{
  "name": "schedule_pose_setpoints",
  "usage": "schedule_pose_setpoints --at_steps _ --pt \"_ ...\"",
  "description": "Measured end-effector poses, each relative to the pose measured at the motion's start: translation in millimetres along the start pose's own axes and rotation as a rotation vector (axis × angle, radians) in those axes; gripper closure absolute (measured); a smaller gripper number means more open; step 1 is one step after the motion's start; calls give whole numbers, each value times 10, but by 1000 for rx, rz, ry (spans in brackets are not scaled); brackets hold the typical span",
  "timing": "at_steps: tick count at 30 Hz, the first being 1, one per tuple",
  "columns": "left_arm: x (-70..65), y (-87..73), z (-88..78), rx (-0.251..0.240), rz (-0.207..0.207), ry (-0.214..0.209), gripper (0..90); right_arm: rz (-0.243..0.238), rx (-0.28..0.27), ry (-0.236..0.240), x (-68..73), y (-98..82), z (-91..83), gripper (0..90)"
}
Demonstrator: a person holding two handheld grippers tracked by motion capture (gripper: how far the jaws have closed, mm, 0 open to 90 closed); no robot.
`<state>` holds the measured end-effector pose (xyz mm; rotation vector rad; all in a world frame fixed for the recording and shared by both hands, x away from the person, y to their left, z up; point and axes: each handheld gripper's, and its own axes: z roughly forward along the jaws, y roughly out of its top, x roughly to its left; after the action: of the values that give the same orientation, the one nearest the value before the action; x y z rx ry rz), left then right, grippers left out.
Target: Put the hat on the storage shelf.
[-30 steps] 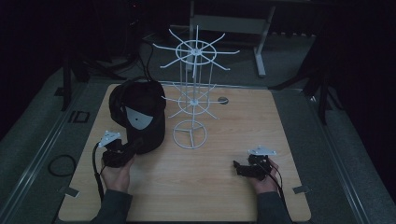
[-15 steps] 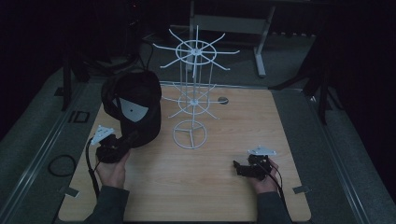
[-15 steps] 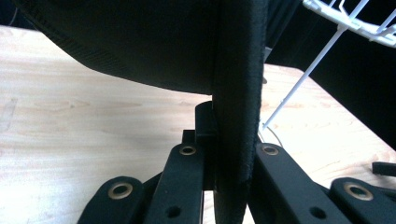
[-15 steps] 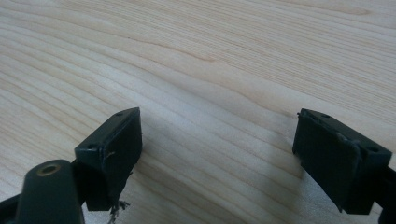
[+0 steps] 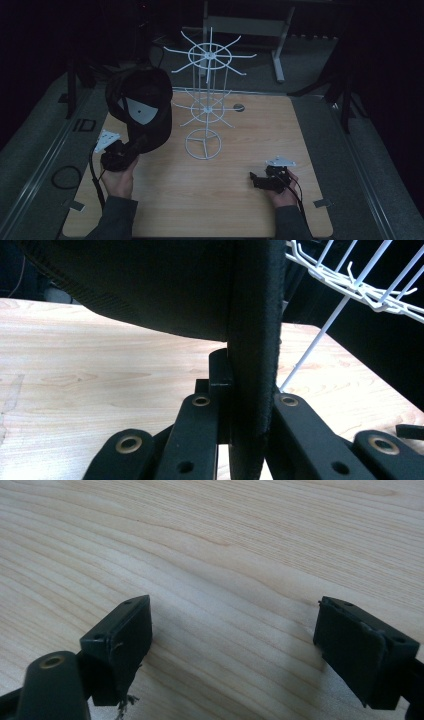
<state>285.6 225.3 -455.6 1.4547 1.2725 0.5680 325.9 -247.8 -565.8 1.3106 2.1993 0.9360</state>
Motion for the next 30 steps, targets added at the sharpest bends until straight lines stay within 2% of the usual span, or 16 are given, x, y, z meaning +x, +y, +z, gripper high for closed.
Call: schedule_pose_setpoints --at_steps 30 --pt "-93 177 -72 -48 47 0 868 -1 0 0 0 0 0 154"
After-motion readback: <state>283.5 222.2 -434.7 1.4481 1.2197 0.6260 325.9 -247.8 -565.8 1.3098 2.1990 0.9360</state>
